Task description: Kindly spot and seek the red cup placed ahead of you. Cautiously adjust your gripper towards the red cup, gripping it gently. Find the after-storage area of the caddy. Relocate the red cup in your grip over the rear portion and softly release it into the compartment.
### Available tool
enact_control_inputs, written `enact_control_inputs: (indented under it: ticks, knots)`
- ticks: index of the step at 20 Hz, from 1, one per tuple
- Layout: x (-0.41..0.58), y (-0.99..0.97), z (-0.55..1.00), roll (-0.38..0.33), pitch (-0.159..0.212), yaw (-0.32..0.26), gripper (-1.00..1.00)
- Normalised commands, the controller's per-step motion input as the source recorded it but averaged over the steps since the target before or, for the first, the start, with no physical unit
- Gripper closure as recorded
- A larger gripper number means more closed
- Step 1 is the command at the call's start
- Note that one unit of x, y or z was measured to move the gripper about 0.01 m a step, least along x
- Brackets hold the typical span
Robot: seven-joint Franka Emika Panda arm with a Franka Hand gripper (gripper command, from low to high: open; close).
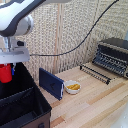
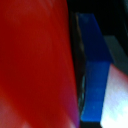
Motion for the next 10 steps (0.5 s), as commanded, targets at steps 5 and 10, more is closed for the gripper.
enact_control_inputs:
  ticks: [5, 10]
  knots:
    - [0.315, -0.01, 0.56, 0.000, 0.045, 0.116, -1.00]
    - [0.209, -0.23, 0.54, 0.045, -0.013, 0.266, -1.00]
